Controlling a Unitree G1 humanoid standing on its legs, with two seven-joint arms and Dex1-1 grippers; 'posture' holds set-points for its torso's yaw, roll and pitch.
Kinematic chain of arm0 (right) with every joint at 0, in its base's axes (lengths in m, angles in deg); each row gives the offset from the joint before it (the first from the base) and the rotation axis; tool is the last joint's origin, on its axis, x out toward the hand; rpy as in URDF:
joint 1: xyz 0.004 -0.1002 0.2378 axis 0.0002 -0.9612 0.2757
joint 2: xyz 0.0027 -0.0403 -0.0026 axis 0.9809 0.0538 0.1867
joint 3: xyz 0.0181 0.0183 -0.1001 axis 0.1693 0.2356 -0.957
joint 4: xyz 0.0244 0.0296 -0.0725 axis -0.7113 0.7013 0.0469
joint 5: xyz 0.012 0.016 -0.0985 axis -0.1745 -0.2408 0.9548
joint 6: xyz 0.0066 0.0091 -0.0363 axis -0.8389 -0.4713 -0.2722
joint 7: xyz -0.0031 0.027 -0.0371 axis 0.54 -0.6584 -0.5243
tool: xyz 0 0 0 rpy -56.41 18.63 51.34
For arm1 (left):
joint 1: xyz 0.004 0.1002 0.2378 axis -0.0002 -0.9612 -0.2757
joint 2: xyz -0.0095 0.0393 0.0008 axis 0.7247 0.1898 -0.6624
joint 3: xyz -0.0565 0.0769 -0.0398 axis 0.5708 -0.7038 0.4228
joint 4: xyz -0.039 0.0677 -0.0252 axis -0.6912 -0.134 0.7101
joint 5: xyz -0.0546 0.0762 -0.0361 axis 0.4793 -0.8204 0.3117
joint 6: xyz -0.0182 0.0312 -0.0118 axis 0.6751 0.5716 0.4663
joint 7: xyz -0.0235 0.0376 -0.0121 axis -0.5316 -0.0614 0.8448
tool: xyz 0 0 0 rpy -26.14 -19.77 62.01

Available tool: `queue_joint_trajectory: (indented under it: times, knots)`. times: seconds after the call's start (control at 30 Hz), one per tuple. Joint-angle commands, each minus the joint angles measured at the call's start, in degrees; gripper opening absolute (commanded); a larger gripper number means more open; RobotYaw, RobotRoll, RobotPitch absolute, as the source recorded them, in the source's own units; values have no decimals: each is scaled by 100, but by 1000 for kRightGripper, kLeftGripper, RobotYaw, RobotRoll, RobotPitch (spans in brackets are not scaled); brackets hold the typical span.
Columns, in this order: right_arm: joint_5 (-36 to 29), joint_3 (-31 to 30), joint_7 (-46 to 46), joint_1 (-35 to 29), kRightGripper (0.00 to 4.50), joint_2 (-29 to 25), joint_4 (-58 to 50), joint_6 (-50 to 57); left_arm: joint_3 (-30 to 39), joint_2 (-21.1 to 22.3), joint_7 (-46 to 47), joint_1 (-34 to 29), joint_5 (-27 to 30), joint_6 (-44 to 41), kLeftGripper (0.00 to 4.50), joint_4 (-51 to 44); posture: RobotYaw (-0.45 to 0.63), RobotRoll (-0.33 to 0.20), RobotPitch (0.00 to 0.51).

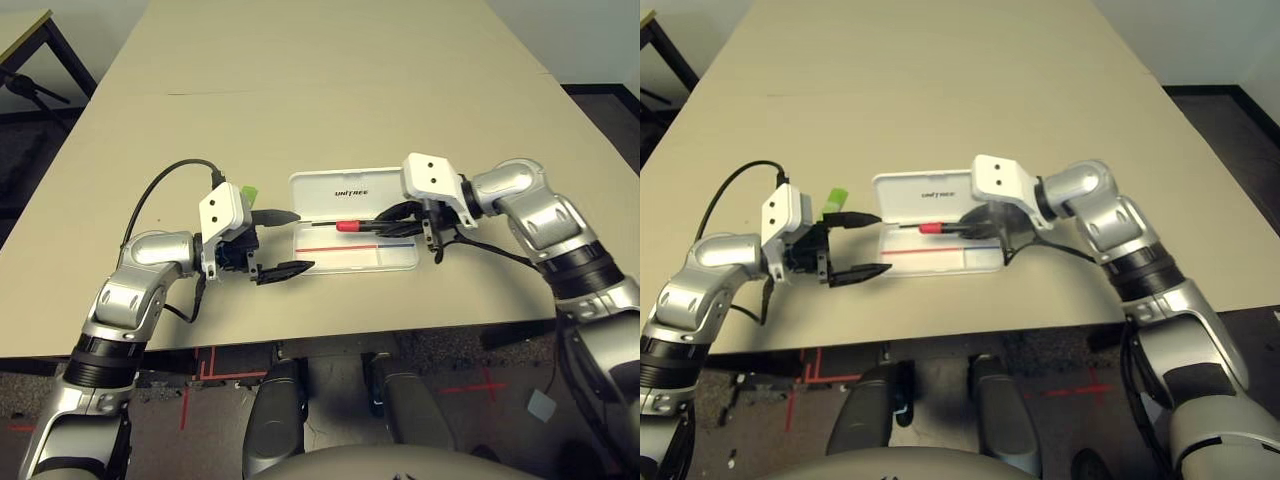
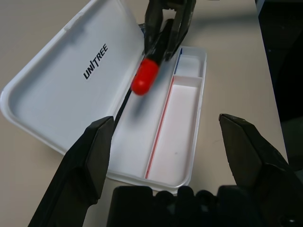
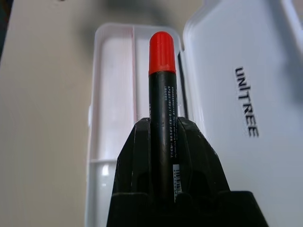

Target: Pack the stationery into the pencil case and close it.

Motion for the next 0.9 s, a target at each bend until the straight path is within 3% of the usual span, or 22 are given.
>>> queue_joint_trajectory:
  times: [0.03,0.33,0.47,0.67,0.7,0.9]
  knots:
    - [152,-138,47,114,539,127,269,-239,34,68,25,-36,73,-59,4500,-71,48,0,173]
    - [247,-233,-3,23,539,287,443,-436,47,77,47,-90,62,-85,4500,-58,45,0,175]
    - [198,-209,-72,27,1889,275,433,-363,77,40,133,-107,100,-169,4500,-59,44,0,175]
    - [110,-150,-207,20,4291,252,412,-266,129,4,291,-104,157,-282,4500,-70,41,0,174]
    - [66,-119,-230,6,4463,247,385,-221,140,-7,338,-103,176,-316,4500,-81,42,0,174]
    - [-338,143,-503,-180,4463,4,182,-83,296,-47,894,-119,184,-715,4500,-160,47,0,174]
